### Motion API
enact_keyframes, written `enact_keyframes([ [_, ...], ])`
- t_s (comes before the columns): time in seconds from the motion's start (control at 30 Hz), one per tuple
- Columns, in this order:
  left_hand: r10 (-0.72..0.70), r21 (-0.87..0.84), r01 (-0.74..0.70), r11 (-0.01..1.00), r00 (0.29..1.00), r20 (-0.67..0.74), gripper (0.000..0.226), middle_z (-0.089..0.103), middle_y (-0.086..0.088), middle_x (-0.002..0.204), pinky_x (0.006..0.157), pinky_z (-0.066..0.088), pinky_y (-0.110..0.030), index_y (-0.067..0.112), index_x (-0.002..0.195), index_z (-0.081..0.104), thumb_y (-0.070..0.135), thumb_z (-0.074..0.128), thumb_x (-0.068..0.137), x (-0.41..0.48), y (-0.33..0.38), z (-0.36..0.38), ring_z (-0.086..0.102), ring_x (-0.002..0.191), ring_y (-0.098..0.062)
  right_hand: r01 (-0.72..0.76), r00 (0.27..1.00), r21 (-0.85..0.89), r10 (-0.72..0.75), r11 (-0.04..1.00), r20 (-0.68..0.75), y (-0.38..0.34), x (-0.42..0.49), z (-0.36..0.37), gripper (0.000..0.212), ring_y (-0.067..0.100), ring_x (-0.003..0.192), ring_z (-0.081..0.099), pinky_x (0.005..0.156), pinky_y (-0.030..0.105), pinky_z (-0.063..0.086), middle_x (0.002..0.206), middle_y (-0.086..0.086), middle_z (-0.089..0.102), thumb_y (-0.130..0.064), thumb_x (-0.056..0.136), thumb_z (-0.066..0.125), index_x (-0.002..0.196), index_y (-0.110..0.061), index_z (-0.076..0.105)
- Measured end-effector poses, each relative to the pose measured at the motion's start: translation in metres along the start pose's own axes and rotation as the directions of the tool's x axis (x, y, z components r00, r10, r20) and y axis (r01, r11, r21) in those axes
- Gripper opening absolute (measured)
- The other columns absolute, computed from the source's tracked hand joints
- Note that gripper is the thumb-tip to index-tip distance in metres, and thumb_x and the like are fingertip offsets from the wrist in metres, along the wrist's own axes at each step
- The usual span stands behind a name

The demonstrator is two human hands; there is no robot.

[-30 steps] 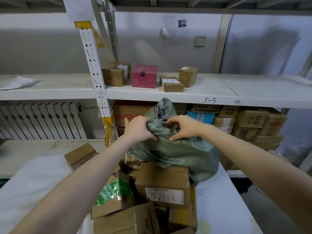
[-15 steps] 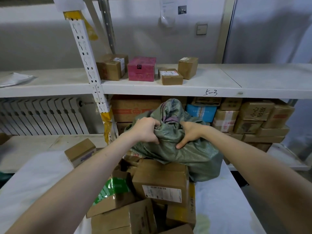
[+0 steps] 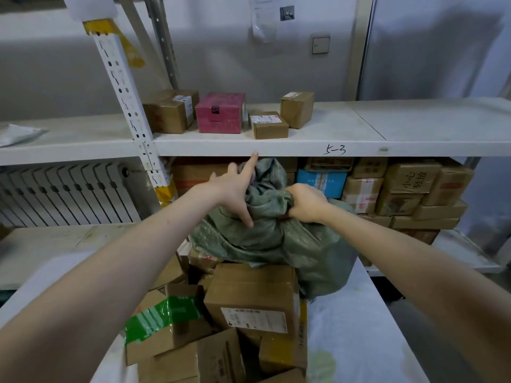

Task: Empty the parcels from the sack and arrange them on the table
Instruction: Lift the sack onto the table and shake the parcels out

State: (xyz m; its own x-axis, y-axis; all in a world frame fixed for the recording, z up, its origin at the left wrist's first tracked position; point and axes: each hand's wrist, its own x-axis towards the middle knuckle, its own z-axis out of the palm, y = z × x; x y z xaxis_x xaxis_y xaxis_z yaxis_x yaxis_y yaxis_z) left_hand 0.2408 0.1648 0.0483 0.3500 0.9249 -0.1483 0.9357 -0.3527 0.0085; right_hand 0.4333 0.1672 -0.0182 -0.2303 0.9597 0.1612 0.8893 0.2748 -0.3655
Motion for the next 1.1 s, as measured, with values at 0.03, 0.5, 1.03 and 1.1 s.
enact_keyframes([
  [0.03, -0.003, 0.091, 0.007, 0.996, 0.999, -0.035, 0.150, 0.005, -0.020, 0.156, 0.114, 0.012, -0.064, 0.036, 0.144, -0.031, 0.052, 0.088, 0.054, 0.002, 0.001, -0.006, 0.016, 0.142, -0.044, 0.005, 0.997, 0.039, -0.002, 0.999, -0.075, -0.005, 0.000, -0.005, 0.007, 0.029, 0.098, 0.063, 0.077, 0.038, 0.051, 0.099, 0.001, 0.069, -0.028, 0.082, 0.067, 0.088, -0.025, 0.065],
  [0.5, -0.138, -0.095, 0.102, 0.990, 0.820, -0.556, 0.041, 0.062, -0.001, 0.095, 0.094, 0.044, -0.045, 0.030, 0.114, 0.058, 0.041, 0.066, 0.075, -0.011, -0.039, 0.014, 0.061, 0.097, -0.029, 0.118, 0.955, -0.142, -0.152, 0.983, -0.255, -0.031, 0.016, -0.017, 0.062, 0.027, 0.114, 0.044, 0.098, 0.043, 0.036, 0.114, 0.004, 0.048, -0.051, 0.073, 0.072, 0.126, -0.025, 0.051],
  [1.03, -0.462, -0.633, -0.148, 0.760, 0.563, -0.686, 0.013, 0.061, 0.005, 0.083, 0.067, 0.042, -0.031, 0.023, 0.091, 0.055, 0.031, 0.061, 0.082, -0.030, -0.035, -0.018, 0.055, 0.080, -0.019, -0.177, 0.961, 0.279, 0.227, 0.944, -0.160, -0.034, -0.005, -0.013, 0.073, 0.029, 0.121, 0.054, 0.097, 0.036, 0.044, 0.135, 0.012, 0.055, -0.031, 0.088, 0.065, 0.147, -0.011, 0.027],
  [1.1, -0.460, -0.675, -0.088, 0.733, 0.666, -0.587, 0.018, 0.064, 0.002, 0.089, 0.067, 0.042, -0.030, 0.021, 0.094, 0.057, 0.033, 0.062, 0.081, -0.029, -0.038, 0.005, 0.059, 0.086, -0.022, -0.213, 0.956, 0.273, 0.258, 0.938, -0.140, -0.028, -0.009, -0.003, 0.050, 0.029, 0.116, 0.056, 0.093, 0.034, 0.044, 0.128, 0.013, 0.059, -0.019, 0.092, 0.058, 0.139, -0.013, 0.042],
])
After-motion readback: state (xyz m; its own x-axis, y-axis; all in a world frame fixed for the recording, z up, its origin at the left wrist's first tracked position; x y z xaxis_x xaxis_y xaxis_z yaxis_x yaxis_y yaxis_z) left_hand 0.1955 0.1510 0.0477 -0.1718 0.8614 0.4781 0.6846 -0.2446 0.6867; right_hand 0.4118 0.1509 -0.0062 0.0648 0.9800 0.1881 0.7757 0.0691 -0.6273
